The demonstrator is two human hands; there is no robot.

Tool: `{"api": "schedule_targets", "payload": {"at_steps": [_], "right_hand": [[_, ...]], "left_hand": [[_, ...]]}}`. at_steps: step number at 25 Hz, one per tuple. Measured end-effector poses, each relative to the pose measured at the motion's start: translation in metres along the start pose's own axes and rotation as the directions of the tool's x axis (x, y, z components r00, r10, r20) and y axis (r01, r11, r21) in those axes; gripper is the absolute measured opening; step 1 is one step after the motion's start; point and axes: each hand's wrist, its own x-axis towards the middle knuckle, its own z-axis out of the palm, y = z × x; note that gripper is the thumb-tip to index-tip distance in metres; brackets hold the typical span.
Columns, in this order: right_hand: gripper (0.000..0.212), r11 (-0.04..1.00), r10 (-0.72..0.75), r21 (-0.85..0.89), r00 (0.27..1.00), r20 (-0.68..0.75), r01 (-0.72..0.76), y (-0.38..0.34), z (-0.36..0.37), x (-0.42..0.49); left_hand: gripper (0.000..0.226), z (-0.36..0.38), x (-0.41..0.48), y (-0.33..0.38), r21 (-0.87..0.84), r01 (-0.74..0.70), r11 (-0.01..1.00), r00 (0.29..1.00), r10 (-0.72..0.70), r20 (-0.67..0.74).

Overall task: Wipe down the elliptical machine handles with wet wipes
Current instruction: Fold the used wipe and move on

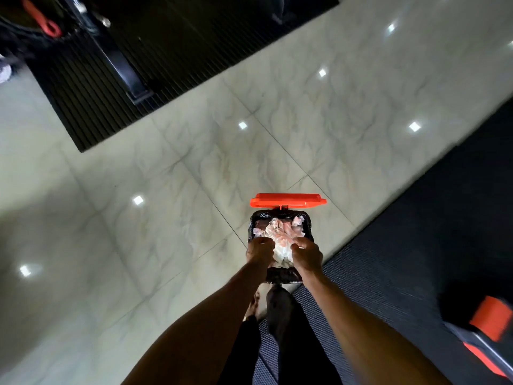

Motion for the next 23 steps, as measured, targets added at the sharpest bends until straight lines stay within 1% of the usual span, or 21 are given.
{"api": "schedule_targets", "payload": {"at_steps": [2,8,11,15,17,18,20,22,23], "right_hand": [[0.032,1.0,-0.017,-0.012,1.0,-0.007,0.017,-0.01,-0.01,-0.018],[0.03,0.996,-0.087,-0.014,0.996,0.008,0.087,-0.027,-0.036,-0.069],[0.031,0.996,-0.091,0.006,0.995,0.039,0.091,-0.03,-0.053,-0.088],[0.028,0.991,-0.112,0.073,0.993,0.049,0.108,-0.023,-0.073,-0.109],[0.026,0.988,-0.127,0.096,0.99,0.06,0.121,-0.02,-0.081,-0.118],[0.027,0.986,-0.139,0.106,0.988,0.07,0.131,-0.017,-0.086,-0.123],[0.028,0.982,-0.153,0.13,0.982,0.112,0.138,-0.012,-0.097,-0.138],[0.027,0.98,-0.176,0.126,0.97,0.166,0.157,-0.002,-0.103,-0.153],[0.025,0.977,-0.195,0.125,0.961,0.196,0.173,0.004,-0.103,-0.162]], "left_hand": [[0.016,-0.007,-0.017,0.005,-0.026,-0.018,1.0,1.0,0.018,0.004],[0.017,-0.018,-0.073,0.012,-0.087,-0.042,0.995,0.999,0.042,-0.003],[0.012,-0.018,-0.098,0.009,-0.122,-0.053,0.991,0.999,0.051,-0.016],[0.011,-0.013,-0.131,0.0,-0.162,-0.09,0.983,0.995,0.083,-0.049],[0.004,-0.011,-0.147,-0.002,-0.177,-0.11,0.978,0.993,0.099,-0.068],[0.008,-0.009,-0.155,-0.006,-0.183,-0.128,0.975,0.99,0.113,-0.086],[0.005,-0.007,-0.175,-0.015,-0.211,-0.147,0.966,0.985,0.123,-0.121],[0.016,-0.011,-0.196,-0.033,-0.275,-0.156,0.949,0.982,0.12,-0.144],[0.017,-0.016,-0.207,-0.045,-0.315,-0.161,0.935,0.98,0.114,-0.163]]}}
